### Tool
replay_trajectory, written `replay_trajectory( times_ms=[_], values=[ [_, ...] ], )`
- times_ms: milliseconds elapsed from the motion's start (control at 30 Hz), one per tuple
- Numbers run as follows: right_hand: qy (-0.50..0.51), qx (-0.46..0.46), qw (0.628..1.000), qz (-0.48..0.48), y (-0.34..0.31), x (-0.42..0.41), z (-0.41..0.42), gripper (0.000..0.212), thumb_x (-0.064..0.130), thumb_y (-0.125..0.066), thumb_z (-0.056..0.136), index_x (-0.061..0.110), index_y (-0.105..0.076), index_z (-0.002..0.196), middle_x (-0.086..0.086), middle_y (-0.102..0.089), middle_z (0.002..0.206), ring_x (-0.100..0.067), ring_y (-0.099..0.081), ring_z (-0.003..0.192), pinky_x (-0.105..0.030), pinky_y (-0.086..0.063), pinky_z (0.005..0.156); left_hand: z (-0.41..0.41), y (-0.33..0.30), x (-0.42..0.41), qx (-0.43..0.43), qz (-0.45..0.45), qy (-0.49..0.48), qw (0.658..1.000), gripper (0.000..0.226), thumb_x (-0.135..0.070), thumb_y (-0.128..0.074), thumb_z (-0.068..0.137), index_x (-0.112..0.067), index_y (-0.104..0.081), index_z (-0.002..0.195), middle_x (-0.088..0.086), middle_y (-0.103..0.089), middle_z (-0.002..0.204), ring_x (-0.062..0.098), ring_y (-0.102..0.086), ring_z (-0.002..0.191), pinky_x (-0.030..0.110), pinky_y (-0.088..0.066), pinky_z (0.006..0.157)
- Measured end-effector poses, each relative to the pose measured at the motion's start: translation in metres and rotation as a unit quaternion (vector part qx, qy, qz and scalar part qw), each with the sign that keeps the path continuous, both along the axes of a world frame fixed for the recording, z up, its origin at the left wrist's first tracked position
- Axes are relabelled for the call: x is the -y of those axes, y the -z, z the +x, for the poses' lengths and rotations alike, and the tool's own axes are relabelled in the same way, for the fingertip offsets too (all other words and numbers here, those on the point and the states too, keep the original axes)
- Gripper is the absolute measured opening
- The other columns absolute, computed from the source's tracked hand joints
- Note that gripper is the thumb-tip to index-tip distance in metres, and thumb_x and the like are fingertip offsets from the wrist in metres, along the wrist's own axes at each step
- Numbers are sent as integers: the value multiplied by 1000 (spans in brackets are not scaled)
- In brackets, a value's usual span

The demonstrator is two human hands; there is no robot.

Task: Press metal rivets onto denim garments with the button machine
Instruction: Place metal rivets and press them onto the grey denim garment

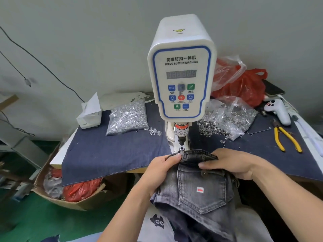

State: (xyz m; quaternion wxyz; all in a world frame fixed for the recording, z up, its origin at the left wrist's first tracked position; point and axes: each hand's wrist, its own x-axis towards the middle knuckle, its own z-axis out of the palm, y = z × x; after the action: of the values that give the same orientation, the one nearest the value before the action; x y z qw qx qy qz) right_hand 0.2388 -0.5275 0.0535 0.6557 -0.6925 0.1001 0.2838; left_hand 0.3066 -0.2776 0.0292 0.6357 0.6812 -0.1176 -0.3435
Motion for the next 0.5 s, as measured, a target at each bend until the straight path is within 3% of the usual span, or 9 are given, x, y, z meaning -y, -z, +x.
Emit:
replay_trajectory(
  times_ms=[100, 167, 233, 300, 433, 500],
  values=[
    [65, 9, 998, 4, 3, -1, 13, 30, 32, -83, 85, 4, -81, 94, -24, -76, 104, -31, -76, 91, -36, -61, 76, 10, 1, 9, 125, 128, -62, 982, 42, -50, -59, 104, -15, -81, 95, 0, -82, 95, 24, -75, 100, 44, -53, 99],
    [99, 24, 995, -20, 6, -4, 23, 32, 34, -83, 85, 3, -80, 95, -22, -77, 100, -32, -77, 90, -36, -62, 74, 17, 2, 13, 165, 148, -90, 971, 48, -48, -57, 105, -7, -77, 91, 4, -79, 90, 23, -71, 89, 40, -53, 89],
    [122, 30, 992, -32, 9, -6, 32, 38, 35, -82, 85, 0, -77, 100, -21, -78, 98, -33, -77, 89, -34, -63, 72, 23, 3, 16, 177, 153, -103, 967, 52, -49, -56, 105, -2, -72, 91, 11, -74, 86, 14, -61, 77, 33, -47, 75],
    [136, 35, 990, -19, 8, -9, 40, 40, 36, -82, 85, 0, -76, 101, -21, -78, 98, -32, -77, 88, -31, -61, 67, 29, 3, 17, 174, 146, -117, 967, 51, -48, -56, 105, -2, -70, 89, 14, -73, 88, 8, -57, 76, 29, -43, 71],
    [130, 46, 990, 9, 11, -10, 52, 43, 39, -80, 86, 0, -77, 103, -21, -77, 104, -34, -76, 95, -35, -62, 79, 41, 7, 14, 127, 110, -133, 977, 53, -49, -56, 105, 1, -66, 92, 6, -66, 82, 11, -56, 79, 32, -43, 75],
    [130, 52, 990, 8, 13, -7, 57, 44, 39, -82, 83, 0, -77, 103, -22, -77, 105, -34, -76, 94, -35, -61, 78, 45, 6, 17, 148, 128, -127, 972, 54, -49, -54, 105, -2, -53, 79, -5, -52, 72, 6, -46, 69, 23, -37, 66]
  ],
)
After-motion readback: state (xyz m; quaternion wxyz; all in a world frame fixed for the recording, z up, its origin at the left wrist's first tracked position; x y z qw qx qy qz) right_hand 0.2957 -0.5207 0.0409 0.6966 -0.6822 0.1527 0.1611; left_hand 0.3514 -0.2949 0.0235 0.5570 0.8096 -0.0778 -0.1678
